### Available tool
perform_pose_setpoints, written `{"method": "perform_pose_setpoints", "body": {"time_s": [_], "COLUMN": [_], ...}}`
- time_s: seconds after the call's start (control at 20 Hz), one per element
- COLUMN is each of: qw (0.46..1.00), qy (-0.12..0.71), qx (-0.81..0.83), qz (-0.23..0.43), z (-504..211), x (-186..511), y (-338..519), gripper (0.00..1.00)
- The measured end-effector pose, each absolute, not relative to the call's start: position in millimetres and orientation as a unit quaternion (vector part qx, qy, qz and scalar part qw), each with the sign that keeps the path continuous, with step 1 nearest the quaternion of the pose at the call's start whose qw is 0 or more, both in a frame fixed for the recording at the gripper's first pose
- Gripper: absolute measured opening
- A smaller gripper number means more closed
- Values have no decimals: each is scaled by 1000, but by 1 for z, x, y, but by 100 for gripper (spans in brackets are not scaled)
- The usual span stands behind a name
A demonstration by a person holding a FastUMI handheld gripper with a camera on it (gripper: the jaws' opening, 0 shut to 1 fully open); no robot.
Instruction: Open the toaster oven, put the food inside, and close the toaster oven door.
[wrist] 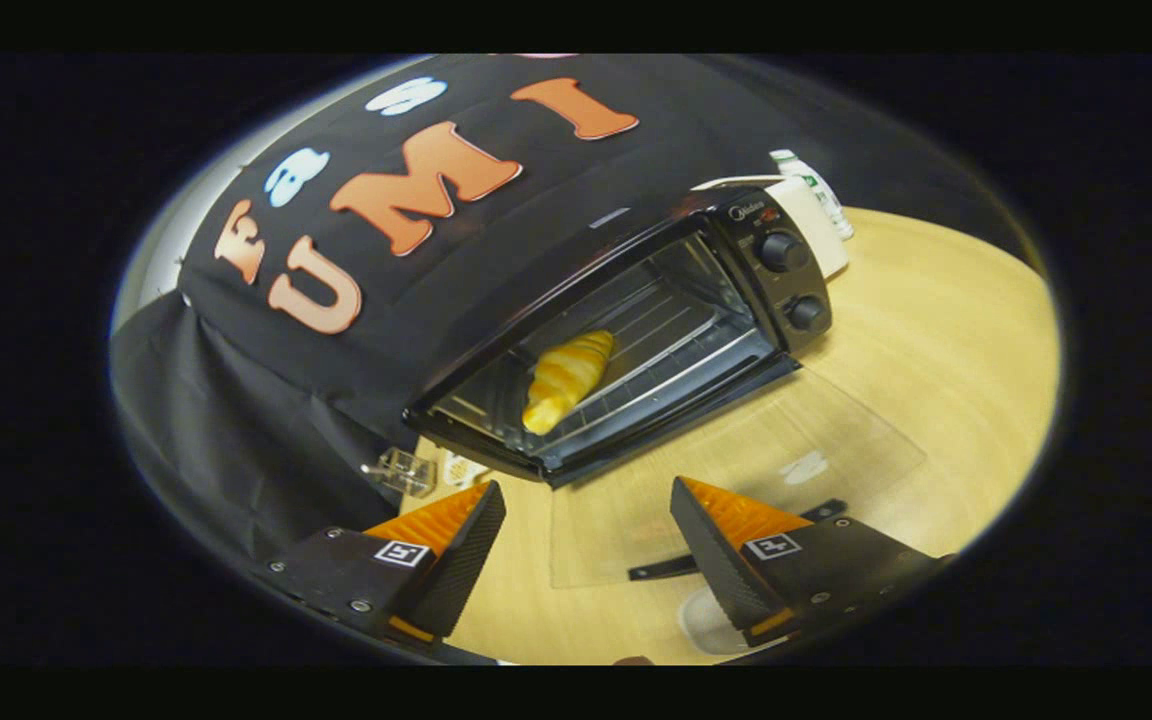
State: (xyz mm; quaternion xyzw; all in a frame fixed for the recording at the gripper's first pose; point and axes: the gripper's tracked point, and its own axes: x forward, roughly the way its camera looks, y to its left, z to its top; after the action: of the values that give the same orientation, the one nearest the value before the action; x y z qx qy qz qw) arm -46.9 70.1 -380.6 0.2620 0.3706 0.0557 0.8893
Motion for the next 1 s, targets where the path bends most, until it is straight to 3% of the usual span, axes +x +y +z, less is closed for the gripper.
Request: {"method": "perform_pose_setpoints", "body": {"time_s": [0.2, 0.65, 1.0], "qw": [911, 904, 893], "qy": [376, 425, 446], "qx": [158, -1, 3], "qz": [56, 38, 58], "z": [-394, -439, -451], "x": [-71, -114, -112], "y": [57, 19, 28], "gripper": [98, 99, 99]}}
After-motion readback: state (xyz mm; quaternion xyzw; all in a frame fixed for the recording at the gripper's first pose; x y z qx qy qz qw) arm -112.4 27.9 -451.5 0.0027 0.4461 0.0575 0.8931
